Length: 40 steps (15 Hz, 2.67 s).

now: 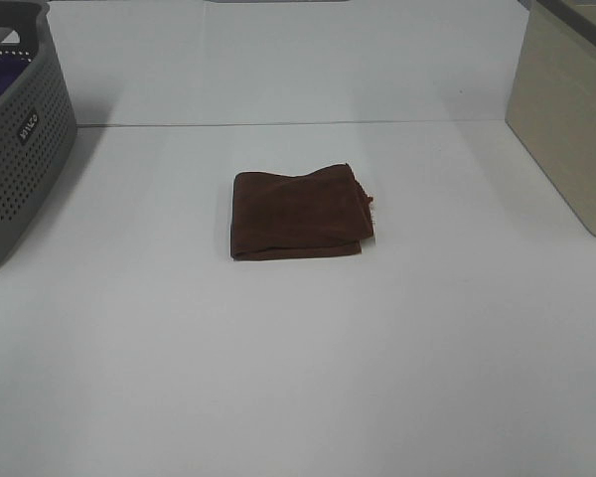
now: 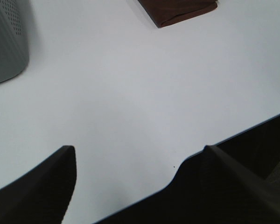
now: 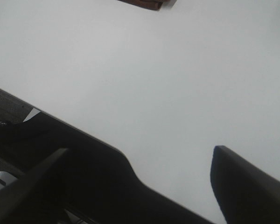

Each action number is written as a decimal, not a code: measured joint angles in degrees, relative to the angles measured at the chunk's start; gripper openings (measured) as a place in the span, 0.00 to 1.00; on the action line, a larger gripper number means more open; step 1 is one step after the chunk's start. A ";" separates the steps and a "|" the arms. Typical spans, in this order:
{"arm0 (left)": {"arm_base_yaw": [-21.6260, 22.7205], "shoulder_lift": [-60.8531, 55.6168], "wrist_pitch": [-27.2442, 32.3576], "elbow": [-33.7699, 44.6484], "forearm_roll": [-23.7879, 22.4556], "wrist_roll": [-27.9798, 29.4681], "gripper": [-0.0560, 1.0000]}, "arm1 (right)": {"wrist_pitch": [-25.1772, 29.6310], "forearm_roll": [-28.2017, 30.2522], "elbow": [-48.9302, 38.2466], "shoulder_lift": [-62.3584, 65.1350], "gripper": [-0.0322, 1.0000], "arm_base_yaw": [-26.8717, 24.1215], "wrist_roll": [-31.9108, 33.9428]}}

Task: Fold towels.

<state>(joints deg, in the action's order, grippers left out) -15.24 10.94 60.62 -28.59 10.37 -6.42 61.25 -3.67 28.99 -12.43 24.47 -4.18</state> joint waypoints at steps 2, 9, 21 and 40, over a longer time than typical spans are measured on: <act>0.00 0.00 0.00 0.00 0.00 -0.46 0.72 | 0.06 0.00 -0.11 0.57 0.77 0.00 0.00; 0.00 0.00 0.00 0.06 1.15 -4.76 0.72 | 0.06 -0.06 -0.11 0.57 0.77 0.00 0.00; 10.66 -0.57 0.00 0.06 1.32 -4.98 0.72 | 0.06 -0.57 -0.11 0.69 0.77 -14.44 0.00; 14.90 -11.17 0.00 0.06 1.38 -4.98 0.72 | 0.11 -1.60 -0.11 12.78 0.77 -23.09 0.00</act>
<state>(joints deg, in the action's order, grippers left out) -0.34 -0.23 60.62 -28.53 11.75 -11.40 61.36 -5.27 28.88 0.34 1.38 -4.18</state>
